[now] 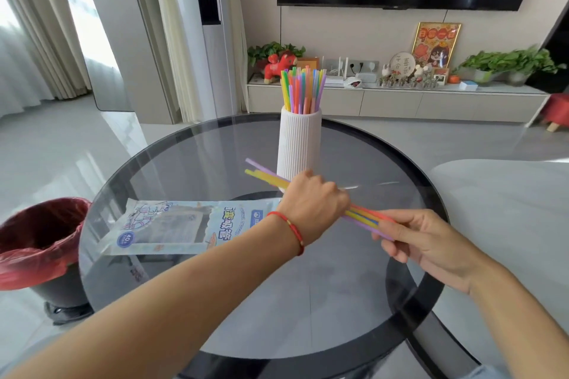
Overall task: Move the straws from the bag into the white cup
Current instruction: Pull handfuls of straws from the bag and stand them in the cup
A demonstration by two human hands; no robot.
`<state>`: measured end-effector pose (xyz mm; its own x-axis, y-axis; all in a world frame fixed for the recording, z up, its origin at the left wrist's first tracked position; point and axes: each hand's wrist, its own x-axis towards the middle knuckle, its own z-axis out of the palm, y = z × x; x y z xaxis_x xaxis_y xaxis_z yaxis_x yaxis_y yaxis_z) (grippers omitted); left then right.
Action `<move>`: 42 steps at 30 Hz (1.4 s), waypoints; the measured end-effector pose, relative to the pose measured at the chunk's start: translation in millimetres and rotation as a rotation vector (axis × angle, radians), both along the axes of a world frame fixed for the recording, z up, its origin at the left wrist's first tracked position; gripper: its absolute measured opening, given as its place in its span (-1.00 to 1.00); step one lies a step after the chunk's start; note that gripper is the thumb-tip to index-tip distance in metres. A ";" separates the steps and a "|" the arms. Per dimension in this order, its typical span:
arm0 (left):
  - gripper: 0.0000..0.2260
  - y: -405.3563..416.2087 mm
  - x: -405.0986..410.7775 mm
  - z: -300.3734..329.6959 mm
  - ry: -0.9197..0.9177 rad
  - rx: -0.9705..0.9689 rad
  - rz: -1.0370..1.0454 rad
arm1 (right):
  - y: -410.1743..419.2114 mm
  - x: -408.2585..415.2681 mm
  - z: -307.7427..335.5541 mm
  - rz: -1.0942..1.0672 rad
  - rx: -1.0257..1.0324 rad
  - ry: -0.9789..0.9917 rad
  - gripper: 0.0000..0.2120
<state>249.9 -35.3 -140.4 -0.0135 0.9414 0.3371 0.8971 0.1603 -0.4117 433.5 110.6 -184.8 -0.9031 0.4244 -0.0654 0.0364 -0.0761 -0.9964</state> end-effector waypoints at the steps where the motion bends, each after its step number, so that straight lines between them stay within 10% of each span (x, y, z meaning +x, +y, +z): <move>1: -0.81 3.6 -2.9 -2.9 -0.089 -0.028 0.059 | 1.9 2.0 3.1 0.009 -0.035 0.016 -0.68; 7: -0.66 25.1 -4.6 -9.7 -0.758 0.252 0.203 | 9.4 0.8 21.3 -0.159 -0.254 0.361 -0.28; 12: -0.52 53.6 13.6 7.2 -1.435 0.456 0.064 | -16.5 -42.1 53.3 -0.230 0.249 0.409 -0.53; 17: -0.72 56.7 24.7 -24.1 -1.723 0.503 -0.012 | -28.4 -84.4 82.7 -0.288 0.661 0.216 -0.70; 19: -0.74 50.3 23.7 -45.1 -1.739 0.506 0.019 | -36.3 -96.1 76.2 -0.227 0.618 0.185 -0.91; 29: -0.91 33.1 5.3 -68.0 -1.610 0.321 -0.007 | -46.3 -127.4 33.3 -0.258 0.121 0.188 -0.50; 31: -0.78 23.7 -10.3 -61.4 -1.511 0.249 0.017 | -36.5 -129.4 43.5 -0.357 0.043 0.231 -0.46; 36: -0.54 12.1 -64.8 -2.9 -1.216 0.856 0.155 | 0.4 -132.9 113.3 -0.533 -0.197 0.580 -0.44; 42: -0.01 40.4 -107.4 48.9 -1.256 0.593 0.066 | 11.8 -154.1 186.1 -0.545 -0.197 0.762 -0.46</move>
<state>142.5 5.1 -91.4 -0.6402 0.6495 0.4103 0.5953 0.0819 0.7993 279.4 122.4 1.3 -0.4142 0.8431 0.3430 -0.7062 -0.0600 -0.7054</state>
